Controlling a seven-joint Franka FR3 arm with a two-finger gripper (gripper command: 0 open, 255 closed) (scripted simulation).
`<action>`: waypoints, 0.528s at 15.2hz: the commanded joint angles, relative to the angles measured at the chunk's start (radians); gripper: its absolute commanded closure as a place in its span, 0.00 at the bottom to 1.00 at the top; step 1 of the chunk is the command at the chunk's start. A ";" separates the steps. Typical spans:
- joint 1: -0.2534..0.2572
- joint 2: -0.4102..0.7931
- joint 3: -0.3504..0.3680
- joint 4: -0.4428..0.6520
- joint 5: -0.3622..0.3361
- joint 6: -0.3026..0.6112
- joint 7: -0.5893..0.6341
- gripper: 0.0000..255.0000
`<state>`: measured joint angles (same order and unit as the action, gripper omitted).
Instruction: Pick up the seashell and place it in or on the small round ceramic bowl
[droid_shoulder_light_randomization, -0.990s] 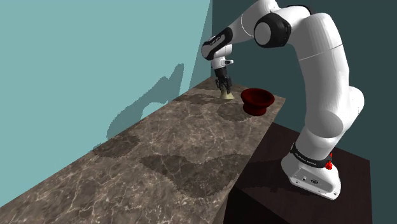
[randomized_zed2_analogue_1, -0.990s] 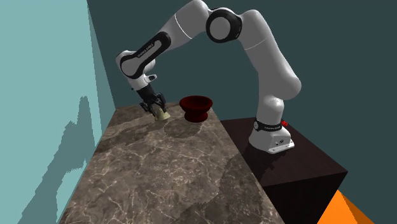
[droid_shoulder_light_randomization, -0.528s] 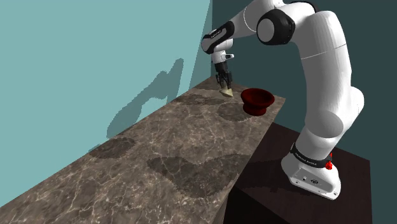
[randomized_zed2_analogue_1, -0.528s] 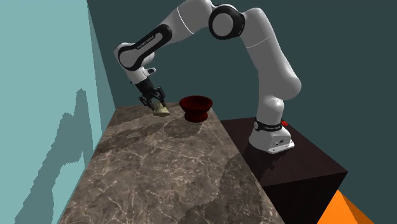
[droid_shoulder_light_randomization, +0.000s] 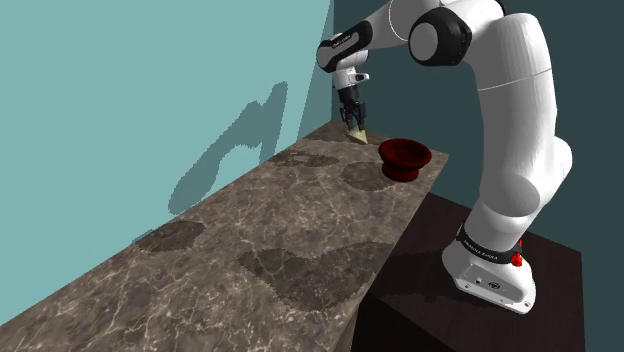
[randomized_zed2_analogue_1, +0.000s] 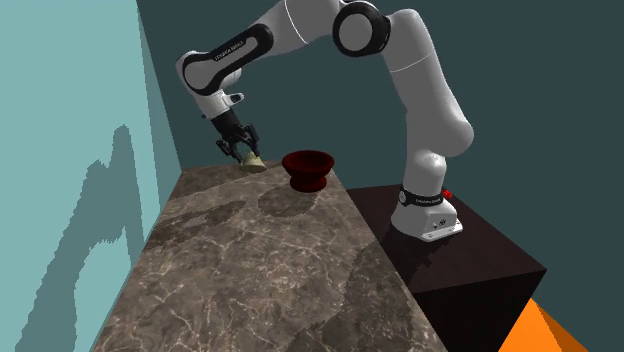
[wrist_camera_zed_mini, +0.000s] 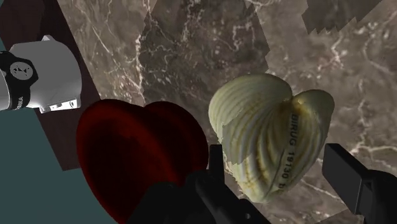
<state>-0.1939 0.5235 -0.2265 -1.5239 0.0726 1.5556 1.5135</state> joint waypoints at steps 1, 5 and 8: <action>-0.001 -0.006 -0.001 0.018 -0.002 -0.024 0.000 1.00; -0.001 -0.022 -0.003 0.048 -0.005 -0.070 0.001 1.00; -0.001 -0.032 -0.004 0.074 -0.007 -0.105 0.001 1.00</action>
<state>-0.1946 0.4949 -0.2300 -1.4584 0.0663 1.4624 1.5151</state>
